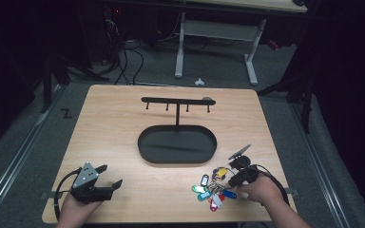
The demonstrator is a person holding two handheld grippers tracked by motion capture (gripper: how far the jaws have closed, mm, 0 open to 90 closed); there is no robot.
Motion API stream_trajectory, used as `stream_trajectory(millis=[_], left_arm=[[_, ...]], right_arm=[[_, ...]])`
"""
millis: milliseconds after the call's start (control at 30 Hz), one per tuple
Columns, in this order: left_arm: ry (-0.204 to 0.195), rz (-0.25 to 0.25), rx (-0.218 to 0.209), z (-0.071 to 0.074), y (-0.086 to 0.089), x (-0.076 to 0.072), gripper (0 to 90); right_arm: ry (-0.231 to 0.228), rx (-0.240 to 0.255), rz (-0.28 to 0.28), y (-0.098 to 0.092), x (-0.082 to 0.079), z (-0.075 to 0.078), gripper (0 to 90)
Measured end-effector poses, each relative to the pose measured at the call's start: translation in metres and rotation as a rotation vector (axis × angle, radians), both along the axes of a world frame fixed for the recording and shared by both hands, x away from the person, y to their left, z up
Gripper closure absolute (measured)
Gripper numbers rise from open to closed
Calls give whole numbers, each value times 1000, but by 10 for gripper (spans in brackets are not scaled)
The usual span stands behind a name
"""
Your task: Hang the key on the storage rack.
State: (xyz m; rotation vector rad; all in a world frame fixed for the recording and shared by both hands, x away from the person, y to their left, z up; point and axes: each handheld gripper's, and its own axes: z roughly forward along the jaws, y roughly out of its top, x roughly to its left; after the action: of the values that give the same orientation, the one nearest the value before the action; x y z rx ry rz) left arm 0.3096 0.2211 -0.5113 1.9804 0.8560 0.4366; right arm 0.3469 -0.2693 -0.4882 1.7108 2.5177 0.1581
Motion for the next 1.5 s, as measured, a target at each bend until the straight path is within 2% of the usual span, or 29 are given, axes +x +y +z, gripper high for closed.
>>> stream_trajectory(millis=[200,267,333,433,567,667,700,767,833,900,933,967,1167,1233,1333,1433,1500], left_arm=[[-2,-3,1,0,0,0,199],[-2,-3,2,0,0,0,199],[-1,-2,2,0,0,0,199],[-4,-5,3,0,-1,0,201],[-4,-10,7,0,-1,0,202],[-3,-8,7,0,-1,0,202],[-4,-6,7,0,0,0,202],[-3,-6,7,0,0,0,203],[-2,-4,5,0,1,1,205],[-2,-4,4,0,0,0,205],[-1,-6,6,0,0,0,205],[-4,-7,7,0,-1,0,205],[-6,-8,8,1,-1,-1,206],[-4,-6,7,0,0,0,206],[-4,-5,7,0,0,0,206],[-4,-6,7,0,-1,0,206],[-4,-7,6,0,-1,0,206]], right_arm=[[11,-3,1,1,5,1,666],[9,0,16,1,8,1,729],[-7,-18,42,3,9,1,803],[-26,-37,69,5,15,0,865],[-54,-74,106,8,24,-1,869],[-50,-82,100,10,32,0,862],[-41,-81,92,11,34,1,820],[-34,-67,82,12,35,4,808],[-7,-39,63,10,31,13,745],[21,-13,13,7,29,17,715],[42,7,-31,5,27,17,694],[51,20,-43,3,26,16,680],[104,13,-88,3,20,6,644],[132,5,-80,2,20,1,667],[114,-22,-58,4,20,1,749],[113,-32,-8,6,21,1,848],[103,-46,45,10,20,1,867]])
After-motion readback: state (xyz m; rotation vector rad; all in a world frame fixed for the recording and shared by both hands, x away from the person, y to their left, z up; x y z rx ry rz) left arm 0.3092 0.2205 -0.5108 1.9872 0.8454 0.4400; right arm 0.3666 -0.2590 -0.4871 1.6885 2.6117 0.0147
